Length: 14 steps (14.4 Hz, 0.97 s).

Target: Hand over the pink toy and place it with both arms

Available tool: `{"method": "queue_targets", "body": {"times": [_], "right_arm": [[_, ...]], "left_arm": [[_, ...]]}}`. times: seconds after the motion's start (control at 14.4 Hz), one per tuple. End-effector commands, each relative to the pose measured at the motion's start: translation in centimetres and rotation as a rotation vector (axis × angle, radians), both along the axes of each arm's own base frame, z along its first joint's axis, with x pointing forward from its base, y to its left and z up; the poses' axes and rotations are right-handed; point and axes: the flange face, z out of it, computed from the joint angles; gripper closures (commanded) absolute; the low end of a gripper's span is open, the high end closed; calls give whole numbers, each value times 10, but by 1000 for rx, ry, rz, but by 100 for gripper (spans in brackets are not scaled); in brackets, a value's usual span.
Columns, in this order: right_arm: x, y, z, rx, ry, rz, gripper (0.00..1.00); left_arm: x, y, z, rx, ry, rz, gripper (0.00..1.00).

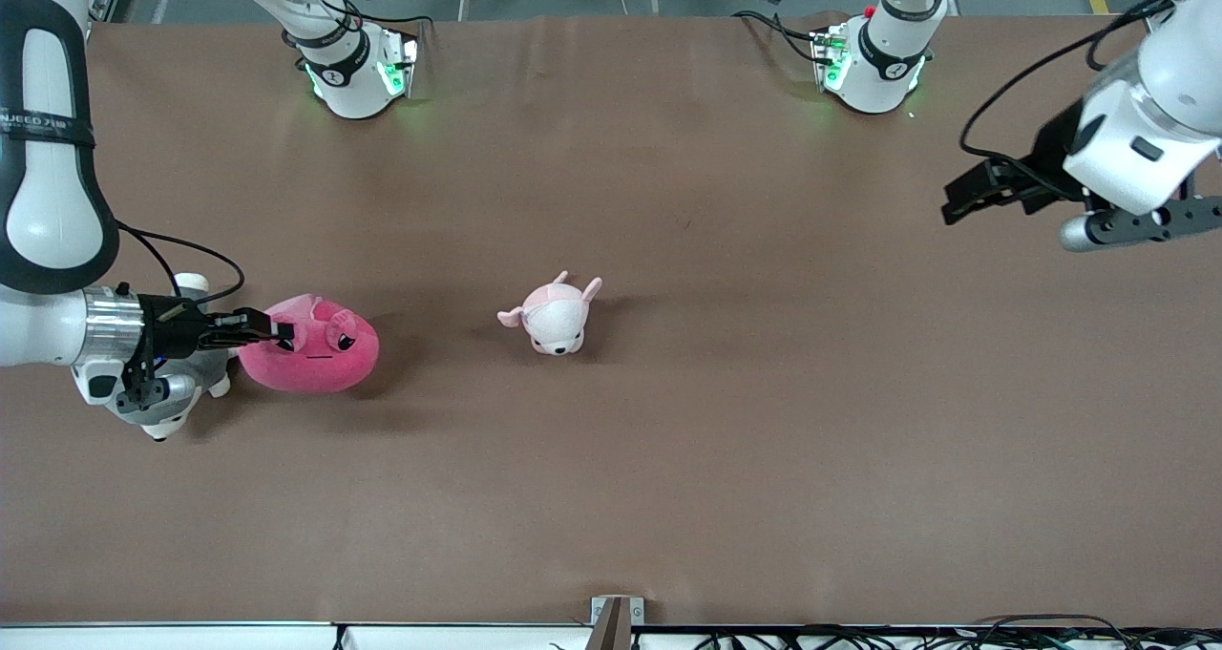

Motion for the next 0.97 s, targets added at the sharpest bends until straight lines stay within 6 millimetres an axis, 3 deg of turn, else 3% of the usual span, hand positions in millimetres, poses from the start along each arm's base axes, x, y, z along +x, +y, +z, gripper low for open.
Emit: {"method": "queue_targets", "body": {"times": [0.0, 0.42, 0.9], "right_arm": [[4, 4, 0, 40, -10, 3, 100], [6, 3, -20, 56, 17, -1, 100], [8, 8, -29, 55, 23, 4, 99]], "left_arm": [[-3, 48, -16, 18, 6, -71, 0], [-3, 120, -3, 26, -71, -84, 0], [-1, 124, 5, 25, -106, -94, 0]]}}
